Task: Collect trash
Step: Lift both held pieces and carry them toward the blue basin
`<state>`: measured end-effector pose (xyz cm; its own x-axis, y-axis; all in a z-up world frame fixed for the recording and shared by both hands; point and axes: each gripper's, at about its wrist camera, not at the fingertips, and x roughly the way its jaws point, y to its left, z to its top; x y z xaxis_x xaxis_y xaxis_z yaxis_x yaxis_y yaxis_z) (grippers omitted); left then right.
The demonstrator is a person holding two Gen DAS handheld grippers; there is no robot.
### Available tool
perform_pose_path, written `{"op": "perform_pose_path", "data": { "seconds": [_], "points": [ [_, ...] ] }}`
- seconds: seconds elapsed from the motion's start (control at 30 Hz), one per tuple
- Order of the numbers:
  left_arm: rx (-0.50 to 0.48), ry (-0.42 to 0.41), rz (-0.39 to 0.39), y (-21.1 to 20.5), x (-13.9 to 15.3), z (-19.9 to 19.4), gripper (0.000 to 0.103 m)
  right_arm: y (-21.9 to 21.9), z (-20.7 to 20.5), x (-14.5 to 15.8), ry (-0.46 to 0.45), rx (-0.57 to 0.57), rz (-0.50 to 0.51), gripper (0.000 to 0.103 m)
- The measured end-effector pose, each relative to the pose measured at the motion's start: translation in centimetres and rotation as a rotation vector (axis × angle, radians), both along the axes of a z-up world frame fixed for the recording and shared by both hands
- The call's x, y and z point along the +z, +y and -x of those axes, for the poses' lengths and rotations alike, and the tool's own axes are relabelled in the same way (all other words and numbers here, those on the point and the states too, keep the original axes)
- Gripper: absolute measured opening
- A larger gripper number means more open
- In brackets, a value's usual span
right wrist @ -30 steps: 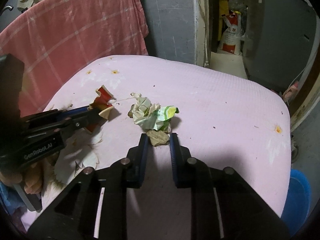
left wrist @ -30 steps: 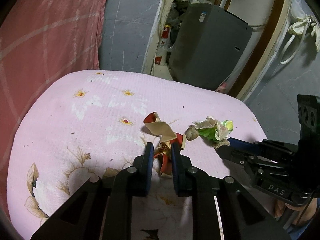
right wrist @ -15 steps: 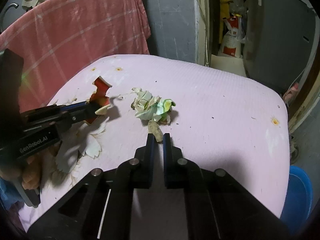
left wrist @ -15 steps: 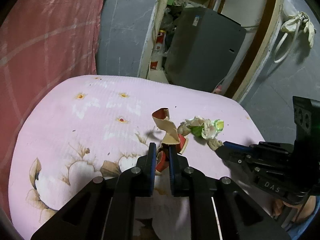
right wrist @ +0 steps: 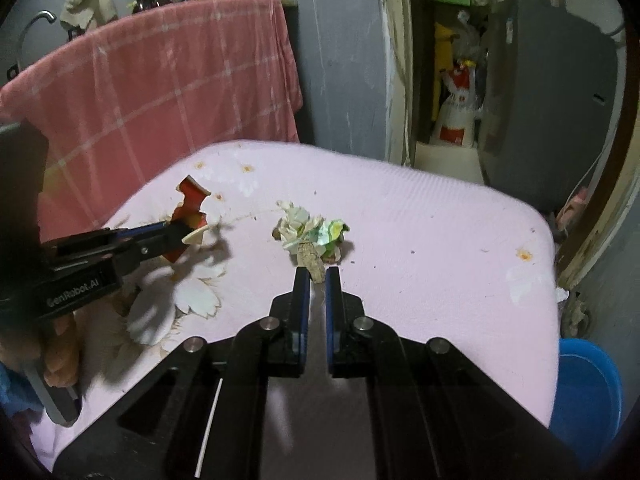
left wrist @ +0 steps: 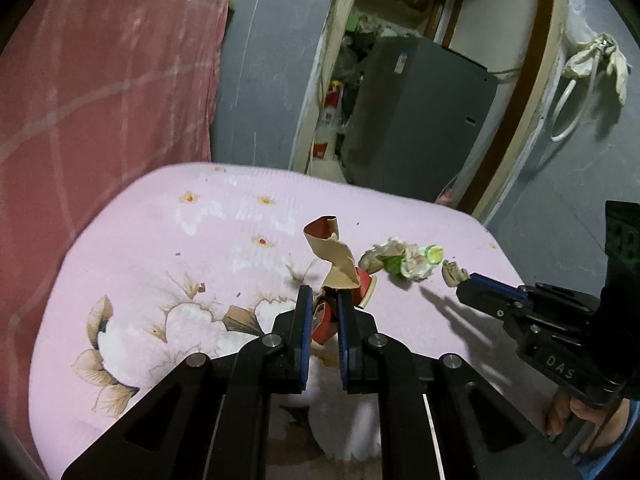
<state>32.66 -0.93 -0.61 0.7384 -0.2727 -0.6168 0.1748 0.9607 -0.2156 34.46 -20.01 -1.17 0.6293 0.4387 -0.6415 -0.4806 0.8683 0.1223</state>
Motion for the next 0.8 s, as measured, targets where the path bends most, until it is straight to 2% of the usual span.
{"op": "perform_pose_path", "data": {
  "seconds": [0.3, 0.57, 0.8],
  "points": [
    [-0.003, -0.184, -0.017, -2.2, 2.5, 3.9, 0.009, -2.0, 4.8, 3.2, -0.218, -0.068, -0.091, 0.007],
    [-0.02, -0.32, 0.023, -4.9, 5.0, 6.6, 0.009, -5.8, 9.5, 6.6, -0.399, -0.195, -0.177, 0.007],
    [-0.081, -0.381, 0.072, -8.7, 6.9, 8.0, 0.009, -10.3, 11.7, 7.9, -0.447, -0.302, -0.238, 0.007]
  ]
}}
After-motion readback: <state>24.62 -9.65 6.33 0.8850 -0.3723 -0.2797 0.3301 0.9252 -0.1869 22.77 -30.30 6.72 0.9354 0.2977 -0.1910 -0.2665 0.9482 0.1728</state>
